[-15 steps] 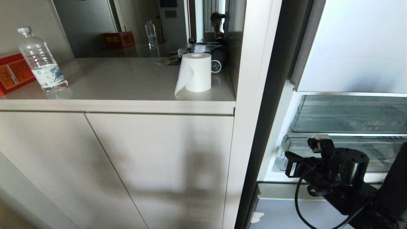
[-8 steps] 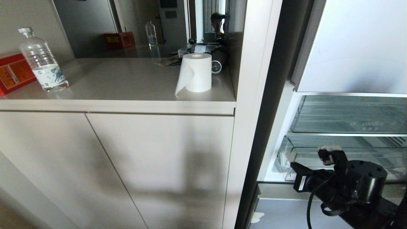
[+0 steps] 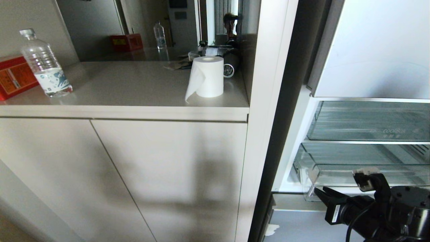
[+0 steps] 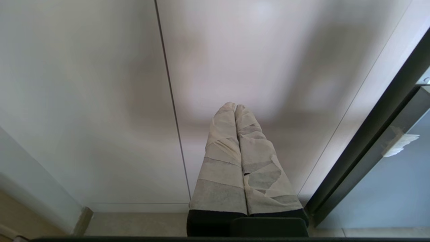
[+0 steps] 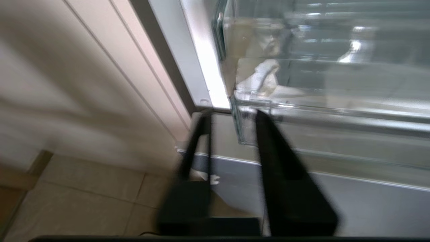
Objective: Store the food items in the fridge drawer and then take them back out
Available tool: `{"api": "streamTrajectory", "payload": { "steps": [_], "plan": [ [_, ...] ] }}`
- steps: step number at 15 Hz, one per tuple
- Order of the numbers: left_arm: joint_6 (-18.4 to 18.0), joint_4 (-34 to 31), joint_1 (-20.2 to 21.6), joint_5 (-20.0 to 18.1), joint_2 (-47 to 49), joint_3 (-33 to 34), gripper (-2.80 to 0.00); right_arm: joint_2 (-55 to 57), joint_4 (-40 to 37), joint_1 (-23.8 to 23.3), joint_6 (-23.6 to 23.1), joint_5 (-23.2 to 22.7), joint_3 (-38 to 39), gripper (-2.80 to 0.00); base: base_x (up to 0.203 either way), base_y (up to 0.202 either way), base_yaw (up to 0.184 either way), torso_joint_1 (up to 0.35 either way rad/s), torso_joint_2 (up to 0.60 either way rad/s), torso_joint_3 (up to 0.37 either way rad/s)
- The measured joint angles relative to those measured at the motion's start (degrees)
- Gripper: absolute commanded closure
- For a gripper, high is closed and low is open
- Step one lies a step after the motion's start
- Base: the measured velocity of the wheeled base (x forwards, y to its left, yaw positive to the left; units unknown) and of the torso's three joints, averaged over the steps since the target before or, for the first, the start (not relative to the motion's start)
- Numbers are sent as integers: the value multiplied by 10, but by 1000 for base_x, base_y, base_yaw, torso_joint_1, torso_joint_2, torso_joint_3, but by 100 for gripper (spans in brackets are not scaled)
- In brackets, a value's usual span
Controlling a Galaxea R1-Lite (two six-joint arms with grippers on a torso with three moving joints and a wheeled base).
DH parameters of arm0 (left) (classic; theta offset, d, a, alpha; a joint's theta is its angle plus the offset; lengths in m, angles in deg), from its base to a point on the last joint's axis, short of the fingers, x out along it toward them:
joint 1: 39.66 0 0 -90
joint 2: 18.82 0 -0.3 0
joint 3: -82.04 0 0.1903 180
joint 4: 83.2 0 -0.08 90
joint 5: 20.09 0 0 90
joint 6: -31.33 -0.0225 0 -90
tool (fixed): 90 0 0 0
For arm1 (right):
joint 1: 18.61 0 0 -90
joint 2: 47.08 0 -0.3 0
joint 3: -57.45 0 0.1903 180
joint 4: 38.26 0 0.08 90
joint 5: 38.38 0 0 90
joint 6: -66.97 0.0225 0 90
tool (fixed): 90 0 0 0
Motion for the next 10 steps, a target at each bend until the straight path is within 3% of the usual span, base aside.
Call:
{"api": "streamTrajectory", "payload": {
  "steps": [5,10],
  "plan": [
    [0,0,0,0,0,0,0,-51,-29,1,-13,5,2,-280,0,0,0,0,0,0],
    [0,0,0,0,0,0,0,-211,-193,1,-51,5,-2,-280,0,0,0,0,0,0]
  ]
}}
